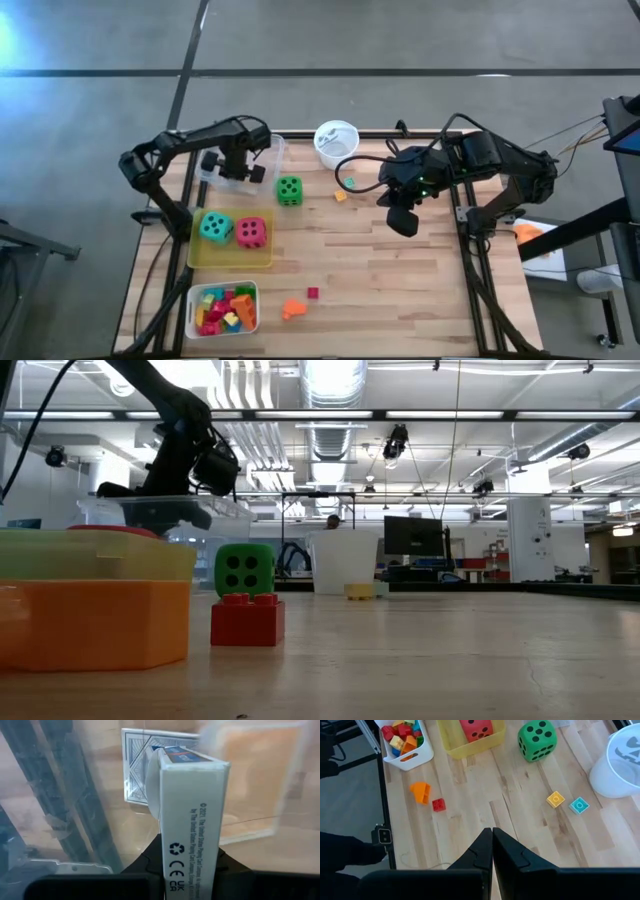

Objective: Pick & Place Toys
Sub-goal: Put the red deck of cards into the transparent bin

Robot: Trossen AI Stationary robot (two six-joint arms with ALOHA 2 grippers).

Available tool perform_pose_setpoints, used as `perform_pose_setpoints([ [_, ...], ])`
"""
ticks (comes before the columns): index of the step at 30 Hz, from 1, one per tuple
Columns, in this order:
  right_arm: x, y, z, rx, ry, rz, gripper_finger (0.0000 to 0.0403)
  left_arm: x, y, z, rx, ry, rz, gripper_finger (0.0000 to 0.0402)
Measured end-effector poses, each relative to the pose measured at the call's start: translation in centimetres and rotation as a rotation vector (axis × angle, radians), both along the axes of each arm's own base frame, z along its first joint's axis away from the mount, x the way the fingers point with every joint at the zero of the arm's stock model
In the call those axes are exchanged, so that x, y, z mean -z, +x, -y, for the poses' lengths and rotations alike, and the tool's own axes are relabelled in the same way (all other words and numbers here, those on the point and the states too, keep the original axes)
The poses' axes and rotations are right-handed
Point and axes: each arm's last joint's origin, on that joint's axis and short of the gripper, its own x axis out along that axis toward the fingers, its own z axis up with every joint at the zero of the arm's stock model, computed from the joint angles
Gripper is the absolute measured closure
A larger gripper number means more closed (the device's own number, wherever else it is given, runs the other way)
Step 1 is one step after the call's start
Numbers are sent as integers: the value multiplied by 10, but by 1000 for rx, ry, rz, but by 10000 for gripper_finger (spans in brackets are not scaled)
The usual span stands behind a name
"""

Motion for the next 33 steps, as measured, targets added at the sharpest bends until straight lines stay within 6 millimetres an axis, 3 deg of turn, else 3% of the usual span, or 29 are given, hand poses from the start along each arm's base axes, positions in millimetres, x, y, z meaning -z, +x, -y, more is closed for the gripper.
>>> perform_pose_setpoints([
  [20,0,0,0,1,0,-1,394,5,-2,2,5,-6,3,353],
  [28,0,0,0,0,0,-1,394,6,-1,2,5,-16,14,216],
  [33,0,0,0,0,0,-3,394,6,-1,2,5,-16,14,159],
])
